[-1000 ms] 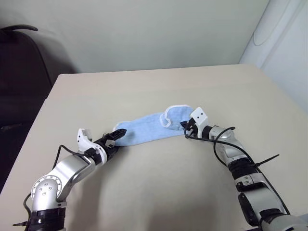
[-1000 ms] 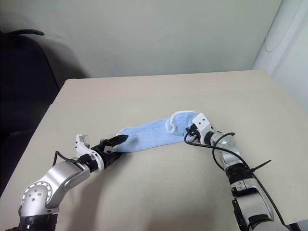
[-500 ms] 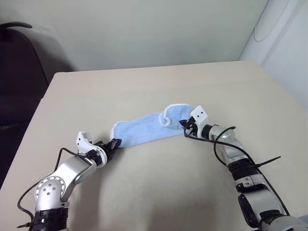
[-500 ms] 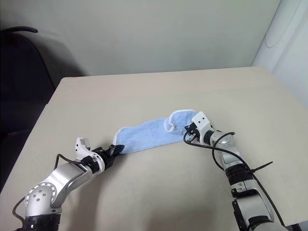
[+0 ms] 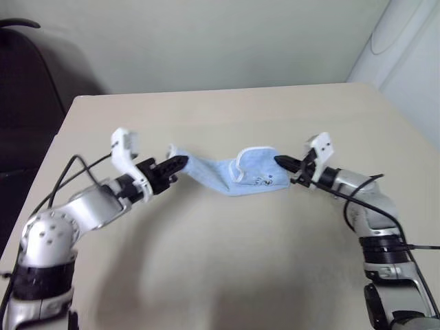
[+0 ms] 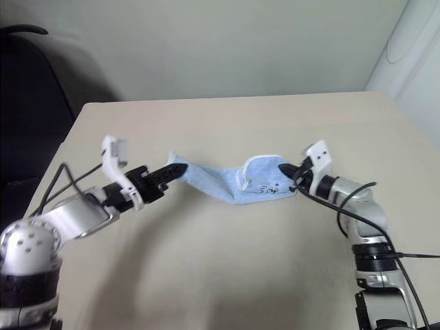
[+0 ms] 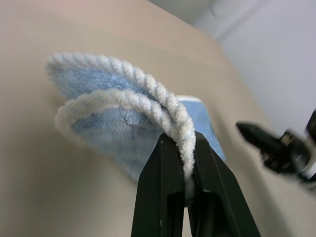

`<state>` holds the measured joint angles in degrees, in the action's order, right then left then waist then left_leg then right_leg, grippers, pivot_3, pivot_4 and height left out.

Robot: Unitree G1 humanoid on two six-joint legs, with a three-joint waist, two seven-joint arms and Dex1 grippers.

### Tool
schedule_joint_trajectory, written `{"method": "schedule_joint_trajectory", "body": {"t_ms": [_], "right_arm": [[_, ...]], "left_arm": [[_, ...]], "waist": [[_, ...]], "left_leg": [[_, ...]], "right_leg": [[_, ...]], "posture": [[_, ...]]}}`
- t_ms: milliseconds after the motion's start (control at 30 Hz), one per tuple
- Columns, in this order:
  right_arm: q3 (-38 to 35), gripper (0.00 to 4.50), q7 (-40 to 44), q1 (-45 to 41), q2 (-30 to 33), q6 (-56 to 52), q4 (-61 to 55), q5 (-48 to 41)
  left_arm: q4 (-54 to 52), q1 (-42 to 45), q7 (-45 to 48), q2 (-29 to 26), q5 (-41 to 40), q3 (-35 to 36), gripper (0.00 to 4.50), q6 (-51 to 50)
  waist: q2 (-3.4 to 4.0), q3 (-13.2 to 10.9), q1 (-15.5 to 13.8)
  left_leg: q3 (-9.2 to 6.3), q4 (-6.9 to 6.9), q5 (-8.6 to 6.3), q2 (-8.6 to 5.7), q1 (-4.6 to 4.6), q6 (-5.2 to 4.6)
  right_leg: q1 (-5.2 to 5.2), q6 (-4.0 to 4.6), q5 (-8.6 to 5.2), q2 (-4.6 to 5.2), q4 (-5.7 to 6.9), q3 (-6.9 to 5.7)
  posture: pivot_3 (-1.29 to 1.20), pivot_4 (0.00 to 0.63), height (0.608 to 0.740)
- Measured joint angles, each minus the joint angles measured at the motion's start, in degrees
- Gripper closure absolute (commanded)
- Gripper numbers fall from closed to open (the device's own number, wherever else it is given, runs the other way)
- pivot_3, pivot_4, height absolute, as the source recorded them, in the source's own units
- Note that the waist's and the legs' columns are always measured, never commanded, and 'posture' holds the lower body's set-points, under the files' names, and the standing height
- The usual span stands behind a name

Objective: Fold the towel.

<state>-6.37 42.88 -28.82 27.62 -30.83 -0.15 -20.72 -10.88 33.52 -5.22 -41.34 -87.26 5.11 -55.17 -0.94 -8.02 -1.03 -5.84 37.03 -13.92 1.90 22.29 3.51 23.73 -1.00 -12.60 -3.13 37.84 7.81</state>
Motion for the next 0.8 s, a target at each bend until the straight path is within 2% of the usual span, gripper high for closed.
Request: {"method": "schedule_joint_trajectory", "body": {"t_ms": [133, 167, 233, 300, 367, 400, 433, 567, 667, 733, 800], "right_arm": [[-5.2, 4.5, -7.1, -2.1, -0.1, 0.2, 3.0, 0.0], [-5.7, 4.5, -7.8, -2.4, -0.2, 0.2, 3.4, 0.0], [-9.2, 4.5, -11.1, -2.2, -0.2, 0.1, 4.8, -0.4], [-10.0, 4.5, -12.7, -2.3, -0.5, 0.0, 4.7, -0.8], [-11.7, 4.5, -15.0, -1.5, -0.7, -0.6, 4.2, -1.2], [-12.3, 4.5, -15.9, -1.0, -1.0, -0.9, 3.0, -1.7], [-12.7, 4.5, -16.6, 0.0, -1.5, -1.1, 0.9, -2.2], [-13.2, 4.5, -18.2, 2.9, -1.9, -2.2, -3.0, -2.9], [-13.2, 4.5, -19.2, 4.7, -1.9, -3.2, -4.4, -3.3], [-12.3, 4.5, -19.3, 5.3, -1.8, -3.6, -5.9, -3.0], [-10.2, 4.5, -19.3, 5.7, -0.8, -3.7, -7.0, -2.1]], "left_arm": [[8.8, 19.6, 11.4, 9.4, 13.9, -13.2, 4.46, -2.3], [9.3, 20.7, 12.7, 10.2, 15.3, -14.4, 4.46, -2.4], [16.0, 26.5, 19.9, 15.5, 24.2, -21.3, 4.46, -2.3], [19.2, 28.6, 24.4, 18.6, 29.6, -25.4, 4.46, -2.1], [26.3, 32.7, 29.6, 22.4, 39.1, -32.2, 4.46, 1.1], [30.0, 34.1, 31.8, 24.5, 43.8, -35.2, 3.97, 2.8], [33.8, 34.8, 34.0, 27.1, 47.9, -37.5, 3.74, 4.3], [40.9, 34.8, 38.6, 30.9, 55.5, -38.6, 2.41, 7.2], [42.5, 34.5, 40.1, 32.5, 57.5, -34.3, 1.31, 7.3], [39.9, 31.8, 40.9, 33.0, 55.5, -27.8, 0.68, 6.8], [37.4, 29.5, 40.6, 32.8, 54.2, -22.3, 0.68, 6.0]], "waist": [[-0.09, -0.1, -0.5], [-0.08, -0.1, -0.2], [-0.07, -0.1, 0.0], [-0.01, -0.1, 0.5], [-0.03, -0.2, 0.4], [0.02, -0.2, 0.3], [0.07, -0.2, 0.2], [0.08, -0.3, 0.3], [0.08, -0.3, 0.2], [0.1, -0.2, 0.3], [0.11, -0.2, 0.3]], "left_leg": [[-0.22, 0.22, -0.13, -0.13, 0.11, -0.71], [-0.18, 0.24, -0.16, -0.07, 0.11, -0.76], [-0.15, 0.46, -0.22, -0.11, 0.27, -0.87], [-0.14, 0.52, -0.22, -0.08, 0.37, -0.86], [-0.29, 0.74, -0.22, -0.07, 0.65, -0.88], [-0.31, 0.85, -0.36, -0.06, 0.68, -1.11], [-0.32, 0.93, -0.61, -0.05, 0.71, -1.54], [-0.24, 1.04, -0.64, -0.06, 0.83, -1.59], [-0.18, 1.13, -0.64, -0.09, 0.86, -1.6], [-0.06, 1.16, -0.66, -0.11, 0.84, -1.64], [-0.03, 1.22, -0.65, -0.11, 0.84, -1.63]], "right_leg": [[-0.02, -0.56, 0.21, 0.42, -0.21, 0.2], [-0.01, -0.67, 0.27, 0.43, -0.3, 0.24], [-0.04, -0.97, 0.41, 0.43, -0.6, 0.2], [0.03, -1.21, 0.55, 0.43, -0.85, 0.36], [0.13, -1.38, 0.65, 0.43, -0.9, 0.34], [0.16, -1.39, 0.65, 0.44, -0.89, 0.43], [0.15, -1.4, 0.64, 0.45, -0.88, 0.5], [0.23, -1.53, 0.69, 0.44, -0.88, 0.48], [0.22, -1.69, 0.76, 0.44, -0.89, 0.48], [0.22, -1.75, 0.78, 0.46, -0.9, 0.56], [0.22, -1.78, 0.8, 0.45, -0.89, 0.56]], "posture": [[0.0, 0.15, 0.735], [0.0, 0.15, 0.735], [0.0, 0.15, 0.735], [0.0, 0.15, 0.735], [0.0, 0.15, 0.735], [0.0, 0.15, 0.735], [0.0, 0.15, 0.735], [0.0, 0.15, 0.735], [0.0, 0.15, 0.735], [0.0, 0.15, 0.735], [0.0, 0.15, 0.735]]}}
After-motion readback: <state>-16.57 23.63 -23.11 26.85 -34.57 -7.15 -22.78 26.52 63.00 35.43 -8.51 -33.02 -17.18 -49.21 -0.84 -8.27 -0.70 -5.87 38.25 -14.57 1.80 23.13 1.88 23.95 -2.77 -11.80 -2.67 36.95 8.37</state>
